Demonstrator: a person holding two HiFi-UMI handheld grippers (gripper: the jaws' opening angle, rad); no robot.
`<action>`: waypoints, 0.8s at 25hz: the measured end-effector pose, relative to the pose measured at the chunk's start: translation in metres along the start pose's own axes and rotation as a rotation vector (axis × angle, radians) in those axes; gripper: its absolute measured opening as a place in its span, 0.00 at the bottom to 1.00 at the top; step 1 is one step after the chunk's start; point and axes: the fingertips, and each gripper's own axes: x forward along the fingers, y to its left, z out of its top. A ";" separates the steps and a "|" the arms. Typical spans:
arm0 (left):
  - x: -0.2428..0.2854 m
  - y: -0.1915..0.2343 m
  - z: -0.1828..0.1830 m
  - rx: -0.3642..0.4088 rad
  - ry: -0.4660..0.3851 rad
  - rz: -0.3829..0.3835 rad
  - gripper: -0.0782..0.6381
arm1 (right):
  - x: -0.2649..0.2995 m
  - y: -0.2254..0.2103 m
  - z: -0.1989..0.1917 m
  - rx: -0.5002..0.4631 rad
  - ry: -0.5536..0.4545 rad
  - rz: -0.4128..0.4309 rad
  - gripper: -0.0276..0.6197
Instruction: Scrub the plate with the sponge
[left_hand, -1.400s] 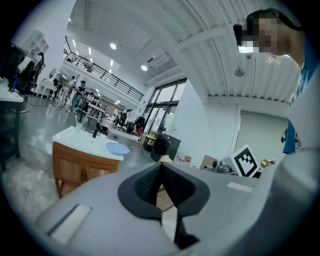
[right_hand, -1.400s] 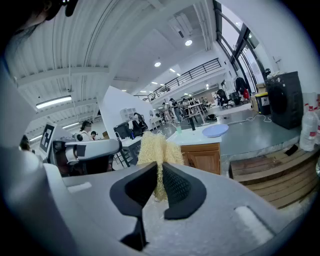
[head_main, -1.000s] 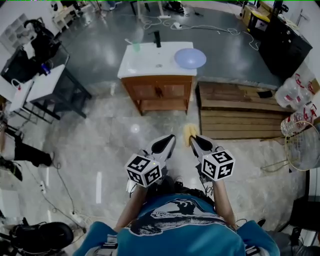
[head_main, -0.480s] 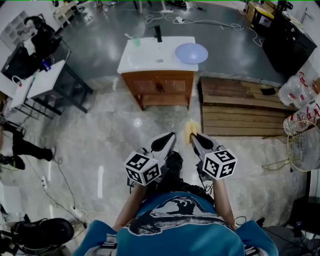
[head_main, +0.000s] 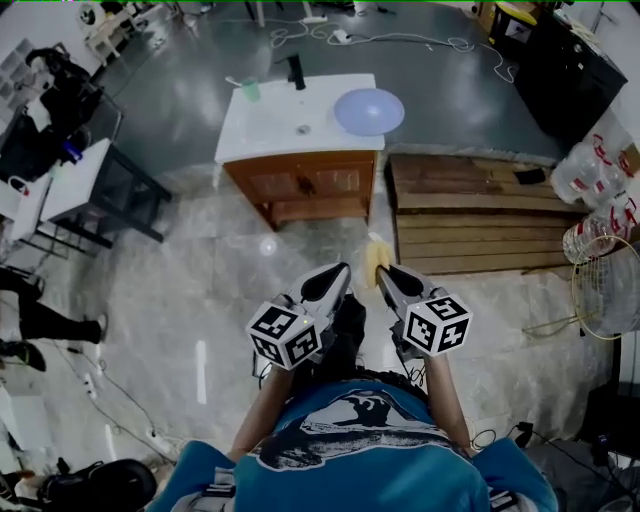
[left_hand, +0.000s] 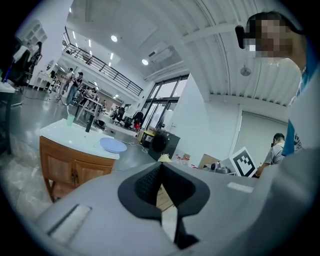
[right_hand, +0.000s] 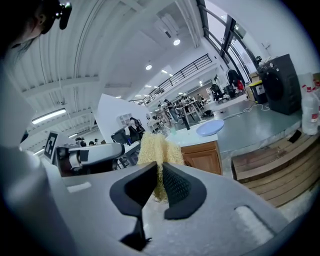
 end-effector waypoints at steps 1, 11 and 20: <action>0.009 0.006 0.004 -0.001 -0.002 -0.006 0.12 | 0.006 -0.006 0.005 -0.001 0.004 -0.005 0.09; 0.091 0.090 0.069 -0.010 -0.028 -0.040 0.12 | 0.089 -0.060 0.075 -0.027 0.045 -0.041 0.09; 0.148 0.143 0.099 -0.032 -0.016 -0.088 0.12 | 0.148 -0.104 0.120 -0.026 0.057 -0.084 0.09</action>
